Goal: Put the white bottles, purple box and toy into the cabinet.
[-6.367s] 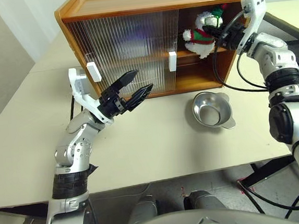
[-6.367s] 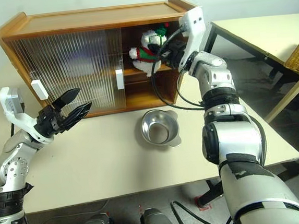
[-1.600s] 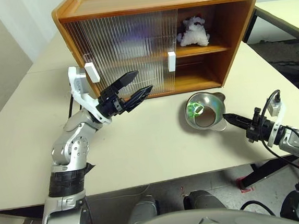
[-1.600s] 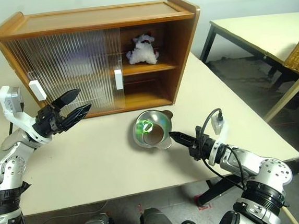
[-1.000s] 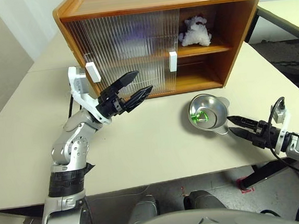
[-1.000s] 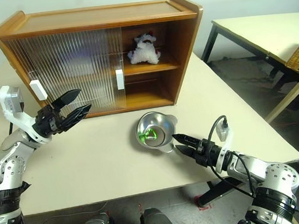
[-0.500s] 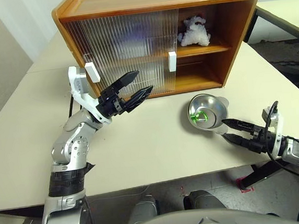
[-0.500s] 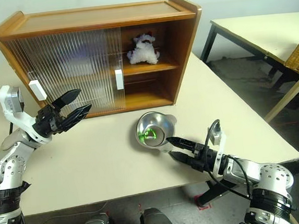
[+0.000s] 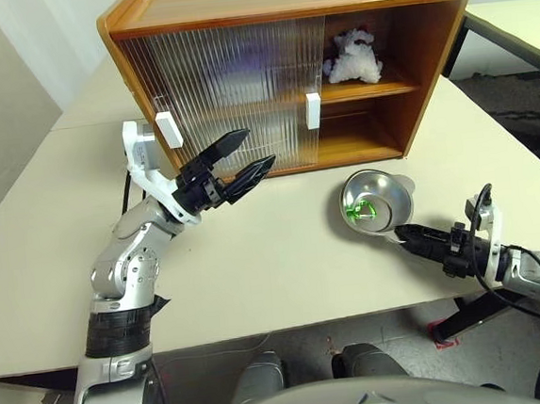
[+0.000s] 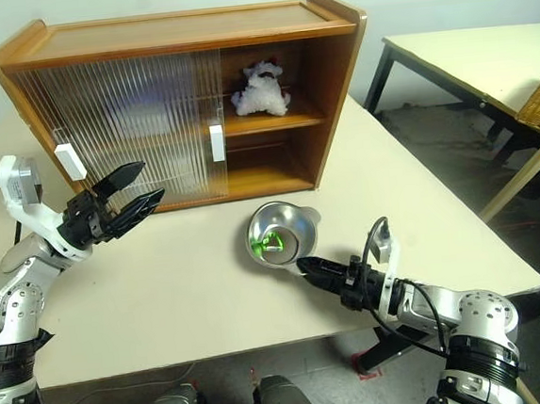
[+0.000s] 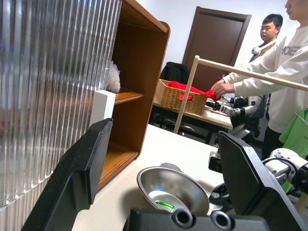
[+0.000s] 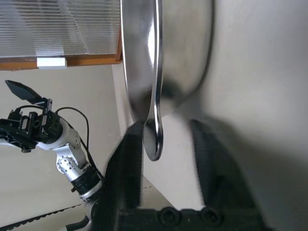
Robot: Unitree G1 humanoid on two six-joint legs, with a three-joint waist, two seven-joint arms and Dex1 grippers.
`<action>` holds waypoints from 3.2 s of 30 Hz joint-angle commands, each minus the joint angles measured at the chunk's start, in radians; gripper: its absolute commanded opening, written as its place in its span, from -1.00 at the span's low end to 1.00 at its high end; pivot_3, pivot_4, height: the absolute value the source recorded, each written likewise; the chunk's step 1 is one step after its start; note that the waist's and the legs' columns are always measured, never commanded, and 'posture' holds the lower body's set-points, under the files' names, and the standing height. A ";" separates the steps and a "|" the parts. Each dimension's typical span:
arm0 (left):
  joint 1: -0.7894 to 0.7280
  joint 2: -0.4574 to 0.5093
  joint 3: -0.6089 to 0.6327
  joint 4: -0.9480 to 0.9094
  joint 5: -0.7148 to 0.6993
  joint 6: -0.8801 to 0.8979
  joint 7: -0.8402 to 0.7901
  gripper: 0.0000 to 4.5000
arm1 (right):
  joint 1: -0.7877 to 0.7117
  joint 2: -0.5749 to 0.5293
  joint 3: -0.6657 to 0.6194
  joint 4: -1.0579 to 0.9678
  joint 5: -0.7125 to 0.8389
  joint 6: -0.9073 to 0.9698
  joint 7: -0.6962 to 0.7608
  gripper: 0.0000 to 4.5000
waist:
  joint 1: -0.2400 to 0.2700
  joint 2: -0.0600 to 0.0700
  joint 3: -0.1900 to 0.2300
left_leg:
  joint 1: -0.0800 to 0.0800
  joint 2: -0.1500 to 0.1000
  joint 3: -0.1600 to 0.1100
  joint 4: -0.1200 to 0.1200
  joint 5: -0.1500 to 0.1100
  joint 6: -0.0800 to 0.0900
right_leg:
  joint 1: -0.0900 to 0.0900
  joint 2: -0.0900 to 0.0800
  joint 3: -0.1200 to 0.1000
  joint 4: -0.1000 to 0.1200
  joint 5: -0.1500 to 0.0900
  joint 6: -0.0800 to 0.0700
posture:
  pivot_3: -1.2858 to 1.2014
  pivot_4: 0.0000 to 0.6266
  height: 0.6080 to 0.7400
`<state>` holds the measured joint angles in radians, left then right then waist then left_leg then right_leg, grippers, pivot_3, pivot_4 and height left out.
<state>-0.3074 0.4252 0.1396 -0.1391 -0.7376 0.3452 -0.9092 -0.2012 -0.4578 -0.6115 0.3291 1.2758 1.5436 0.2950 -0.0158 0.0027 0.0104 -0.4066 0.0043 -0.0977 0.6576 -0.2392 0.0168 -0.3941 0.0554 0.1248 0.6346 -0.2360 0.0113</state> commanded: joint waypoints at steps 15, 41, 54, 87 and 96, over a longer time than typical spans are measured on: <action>-0.009 0.003 0.002 0.015 0.012 -0.002 -0.006 1.00 | -0.057 -0.009 -0.021 0.050 -0.083 -0.027 0.056 -0.99 | -0.001 -0.003 0.001 | 0.001 0.000 0.000 0.001 -0.002 -0.004 | 0.001 0.000 0.000 0.000 0.002 -0.002 | 0.01 -0.91 1.00; 0.007 0.004 0.001 -0.009 0.015 -0.004 -0.002 1.00 | -0.402 0.149 -0.248 0.296 -0.033 -0.153 -0.176 -0.99 | 0.003 -0.002 0.000 | 0.000 0.000 0.000 0.000 0.000 0.001 | -0.001 0.000 0.000 0.000 0.007 -0.004 | 0.03 -0.97 1.00; 0.014 0.026 0.017 -0.034 0.004 0.009 0.014 1.00 | -0.517 0.175 -0.190 0.453 -0.132 -0.415 -0.134 -0.99 | 0.004 -0.001 0.000 | 0.001 0.000 0.000 0.000 0.000 0.001 | -0.002 0.000 -0.001 0.001 0.011 -0.005 | 0.05 -0.94 1.00; 0.103 0.062 0.082 -0.172 -0.026 0.034 0.115 1.00 | -0.761 0.198 -0.140 0.887 -0.391 -0.983 -0.013 -0.66 | 0.053 -0.001 0.000 | 0.001 0.001 -0.001 0.000 0.000 0.001 | -0.003 0.000 -0.003 0.004 0.011 -0.016 | 0.15 -0.97 1.00; 0.083 0.055 0.066 -0.149 -0.023 0.035 0.106 1.00 | -0.735 0.155 -0.118 0.901 -0.470 -1.005 0.024 0.81 | 0.057 -0.001 0.000 | 0.001 0.001 0.000 0.001 0.000 0.000 | -0.004 0.000 -0.003 0.007 0.009 -0.021 | 0.12 -0.94 1.00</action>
<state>-0.2130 0.4833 0.2182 -0.2958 -0.7563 0.3736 -0.7956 -0.9473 -0.2897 -0.7323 1.2258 0.8189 0.5386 0.3049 0.0417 0.0017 0.0104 -0.4055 0.0054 -0.0979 0.6586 -0.2388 0.0173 -0.3979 0.0553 0.1223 0.6423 -0.2267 -0.0096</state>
